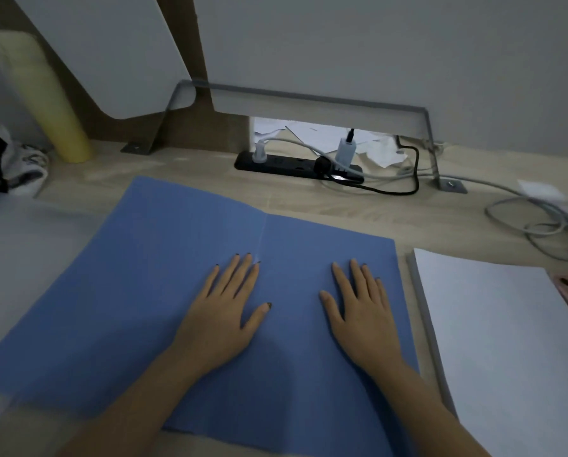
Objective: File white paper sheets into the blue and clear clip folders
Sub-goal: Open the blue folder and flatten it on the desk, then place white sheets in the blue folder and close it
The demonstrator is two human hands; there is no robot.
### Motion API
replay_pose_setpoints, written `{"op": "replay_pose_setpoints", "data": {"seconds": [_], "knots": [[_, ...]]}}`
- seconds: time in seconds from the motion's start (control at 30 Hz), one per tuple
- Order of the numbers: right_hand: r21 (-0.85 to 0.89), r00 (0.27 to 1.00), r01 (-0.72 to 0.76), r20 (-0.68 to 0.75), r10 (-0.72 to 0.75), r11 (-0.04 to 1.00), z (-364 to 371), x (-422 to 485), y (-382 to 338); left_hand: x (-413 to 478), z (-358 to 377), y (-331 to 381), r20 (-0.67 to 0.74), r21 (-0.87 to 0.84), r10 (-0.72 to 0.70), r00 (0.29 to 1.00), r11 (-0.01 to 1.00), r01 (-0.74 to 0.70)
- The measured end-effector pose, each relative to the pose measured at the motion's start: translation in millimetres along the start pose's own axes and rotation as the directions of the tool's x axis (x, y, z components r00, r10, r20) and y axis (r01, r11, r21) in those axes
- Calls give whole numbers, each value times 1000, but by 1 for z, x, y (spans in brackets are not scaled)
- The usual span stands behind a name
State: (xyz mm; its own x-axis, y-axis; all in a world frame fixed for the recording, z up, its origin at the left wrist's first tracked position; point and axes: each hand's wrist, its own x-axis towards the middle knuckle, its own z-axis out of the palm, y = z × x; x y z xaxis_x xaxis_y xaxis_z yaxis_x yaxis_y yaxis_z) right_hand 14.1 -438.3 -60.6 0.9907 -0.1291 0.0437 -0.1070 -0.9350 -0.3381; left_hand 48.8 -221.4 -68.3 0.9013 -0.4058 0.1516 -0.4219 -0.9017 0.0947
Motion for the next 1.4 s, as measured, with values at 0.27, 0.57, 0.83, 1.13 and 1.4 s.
{"op": "replay_pose_setpoints", "data": {"seconds": [0.27,0.57,0.83,1.13,1.4], "knots": [[-28,999,33,9,-32,999,-3,-16,4,-19,0,10,1,7,-14,1000,1000,14],[1,999,33,23,-33,999,-6,-20,3,-22,3,9,15,-25,-3,1000,1000,4],[307,973,-92,-173,150,947,-76,-50,41,-22,-36,44,25,-217,-63,998,974,67],[27,953,-272,-133,273,962,-98,-87,95,-20,-65,196,498,-866,61,865,71,494],[-50,954,-248,-187,235,967,-95,-85,98,15,-53,225,673,-737,54,738,-40,675]]}}
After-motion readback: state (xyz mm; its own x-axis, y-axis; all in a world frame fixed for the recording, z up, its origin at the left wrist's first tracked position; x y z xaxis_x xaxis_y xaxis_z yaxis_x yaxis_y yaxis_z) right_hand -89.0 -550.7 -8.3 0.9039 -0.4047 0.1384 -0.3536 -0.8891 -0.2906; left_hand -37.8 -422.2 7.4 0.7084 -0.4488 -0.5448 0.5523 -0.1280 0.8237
